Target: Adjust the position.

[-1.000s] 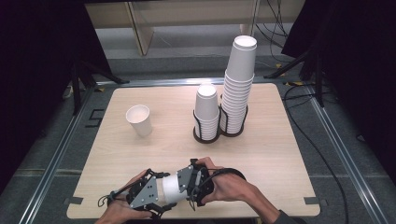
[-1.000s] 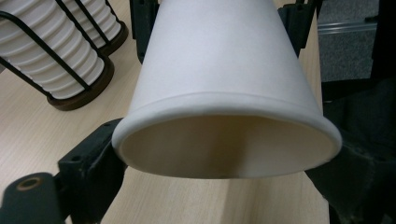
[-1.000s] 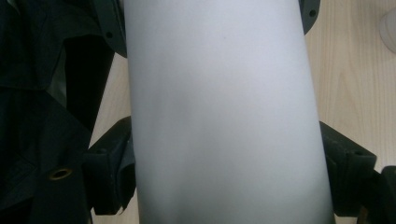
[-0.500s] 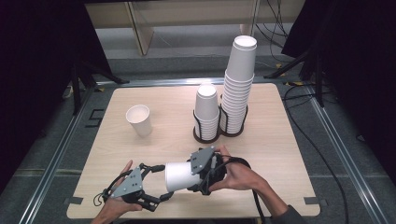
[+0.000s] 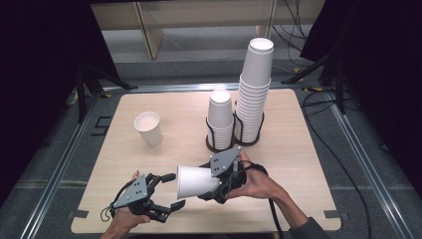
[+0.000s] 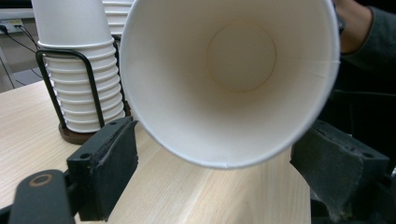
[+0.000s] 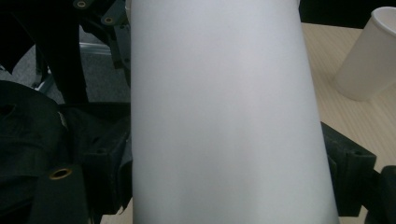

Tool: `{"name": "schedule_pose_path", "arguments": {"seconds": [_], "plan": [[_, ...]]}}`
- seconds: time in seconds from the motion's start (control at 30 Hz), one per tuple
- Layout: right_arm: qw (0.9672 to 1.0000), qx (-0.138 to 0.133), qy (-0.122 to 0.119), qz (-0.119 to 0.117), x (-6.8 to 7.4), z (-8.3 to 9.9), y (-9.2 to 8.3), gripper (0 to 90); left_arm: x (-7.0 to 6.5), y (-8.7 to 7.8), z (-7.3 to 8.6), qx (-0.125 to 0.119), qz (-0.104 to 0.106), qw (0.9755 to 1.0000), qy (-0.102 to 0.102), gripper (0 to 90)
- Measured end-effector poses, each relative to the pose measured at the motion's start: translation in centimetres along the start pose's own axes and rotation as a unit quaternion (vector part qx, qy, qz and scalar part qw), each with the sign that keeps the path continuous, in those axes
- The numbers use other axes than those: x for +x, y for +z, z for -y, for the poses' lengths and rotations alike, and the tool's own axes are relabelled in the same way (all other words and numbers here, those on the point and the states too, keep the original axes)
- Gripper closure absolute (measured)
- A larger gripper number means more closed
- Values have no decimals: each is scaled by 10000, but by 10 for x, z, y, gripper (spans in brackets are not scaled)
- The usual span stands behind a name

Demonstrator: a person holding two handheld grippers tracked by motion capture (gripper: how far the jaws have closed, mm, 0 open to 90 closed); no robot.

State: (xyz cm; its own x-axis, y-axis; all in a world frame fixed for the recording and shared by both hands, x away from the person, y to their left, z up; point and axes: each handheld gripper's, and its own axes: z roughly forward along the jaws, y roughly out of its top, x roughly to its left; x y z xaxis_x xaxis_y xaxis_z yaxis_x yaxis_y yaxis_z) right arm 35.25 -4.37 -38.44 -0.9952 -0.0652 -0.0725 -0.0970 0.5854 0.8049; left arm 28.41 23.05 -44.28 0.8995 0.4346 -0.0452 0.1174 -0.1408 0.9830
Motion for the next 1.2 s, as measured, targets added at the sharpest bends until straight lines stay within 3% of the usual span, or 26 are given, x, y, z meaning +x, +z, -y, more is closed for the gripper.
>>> {"name": "schedule_pose_path", "arguments": {"seconds": [0.2, 0.43, 0.53, 0.57, 0.63, 0.77, 0.9, 1.2], "plan": [[9999, -59, 9, -135, 1, 1, 5, 211, -2, 5, 1, -86, 39, 9998, -185, 120], [9991, -184, 180, -325, 0, 5, 11, 211, -2, 8, 1, -280, 104, 9990, -344, 63], [9991, -192, 103, -356, 1, 4, 15, 211, -4, 10, 0, -357, 133, 9984, -410, 33], [9989, -175, 159, -403, 2, 4, 16, 211, -4, 11, 1, -443, 164, 9980, -410, 29], [9985, -203, 190, -467, 3, 5, 18, 211, -5, 9, 0, -343, 98, 9985, -416, 19], [9983, -248, 151, -506, 3, 6, 22, 211, -6, 9, -1, -386, 106, 9983, -426, 16], [9973, -269, 273, -619, 3, 9, 25, 211, -6, 8, -1, -458, 120, 9979, -447, 23], [9969, -303, 355, -637, 2, 12, 29, 207, -5, 6, -3, -446, 164, 9978, -459, 61]]}}
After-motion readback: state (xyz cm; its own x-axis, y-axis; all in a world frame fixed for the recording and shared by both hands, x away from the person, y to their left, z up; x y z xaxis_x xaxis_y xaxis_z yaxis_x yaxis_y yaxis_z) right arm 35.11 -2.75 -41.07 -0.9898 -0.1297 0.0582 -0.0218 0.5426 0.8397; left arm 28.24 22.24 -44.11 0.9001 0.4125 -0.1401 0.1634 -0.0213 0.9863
